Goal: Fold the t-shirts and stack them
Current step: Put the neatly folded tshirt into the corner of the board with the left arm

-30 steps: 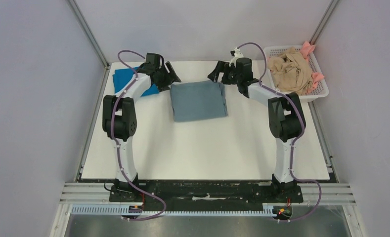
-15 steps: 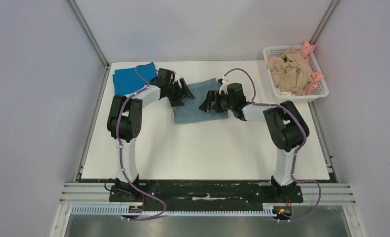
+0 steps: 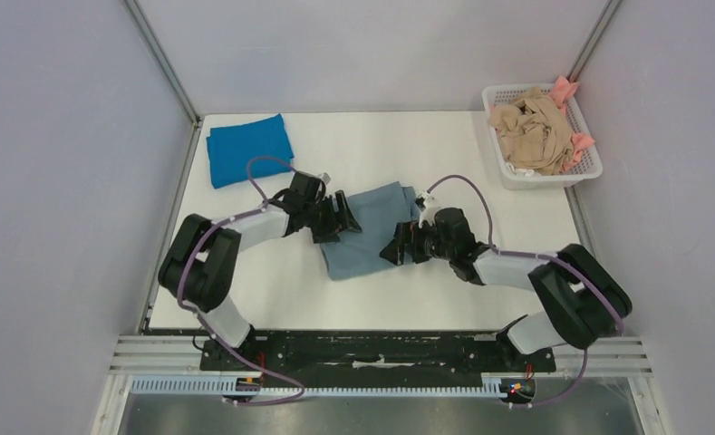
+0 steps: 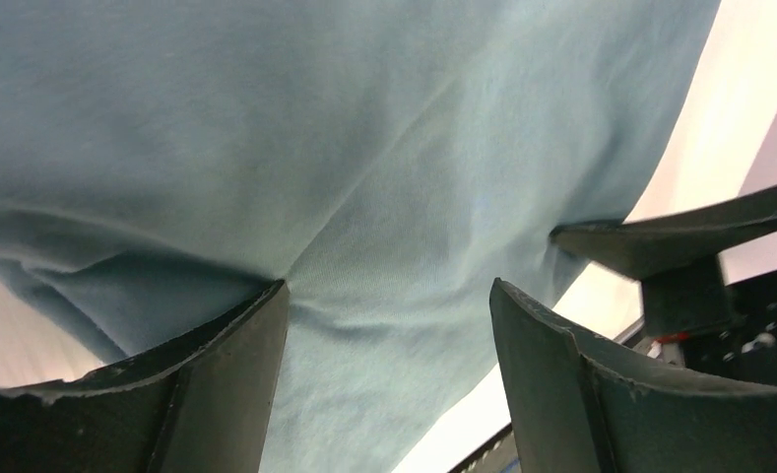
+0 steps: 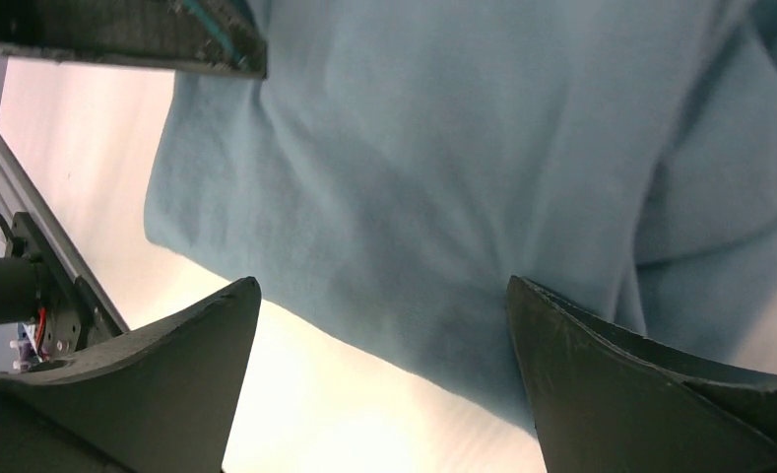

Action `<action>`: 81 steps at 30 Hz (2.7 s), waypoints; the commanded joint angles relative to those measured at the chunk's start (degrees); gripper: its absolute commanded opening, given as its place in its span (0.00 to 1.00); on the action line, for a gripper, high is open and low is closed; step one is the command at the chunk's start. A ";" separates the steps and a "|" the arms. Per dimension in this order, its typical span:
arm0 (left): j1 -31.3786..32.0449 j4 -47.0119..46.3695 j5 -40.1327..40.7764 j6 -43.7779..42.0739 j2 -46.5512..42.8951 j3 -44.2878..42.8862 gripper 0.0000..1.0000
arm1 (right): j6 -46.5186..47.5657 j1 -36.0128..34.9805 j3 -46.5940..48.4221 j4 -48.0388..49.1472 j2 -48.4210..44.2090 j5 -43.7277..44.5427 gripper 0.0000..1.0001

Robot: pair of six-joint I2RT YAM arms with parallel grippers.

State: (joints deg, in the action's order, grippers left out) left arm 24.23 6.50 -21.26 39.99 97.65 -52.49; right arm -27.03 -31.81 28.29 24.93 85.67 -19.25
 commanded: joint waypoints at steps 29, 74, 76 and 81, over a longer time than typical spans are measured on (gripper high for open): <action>4.24 -6.24 18.25 15.33 -10.74 18.12 0.81 | 0.66 -1.62 -15.92 -10.41 -41.37 28.52 0.98; -1.88 20.44 60.11 -26.44 25.13 -52.16 0.02 | 9.94 -1.66 -14.25 -16.17 -42.04 43.55 0.98; -3.24 21.46 60.43 -27.34 26.75 -56.82 0.02 | 10.25 -1.64 -14.40 -15.60 -41.56 44.21 0.98; -6.22 25.35 62.00 -26.36 30.45 -66.37 0.02 | 11.05 -1.63 -13.76 -15.35 -39.24 44.67 0.98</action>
State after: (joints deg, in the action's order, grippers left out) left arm 19.62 29.36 36.05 15.33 126.45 -110.85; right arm -17.58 -33.32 12.10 8.05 45.08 23.27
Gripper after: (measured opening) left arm 0.066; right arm 0.979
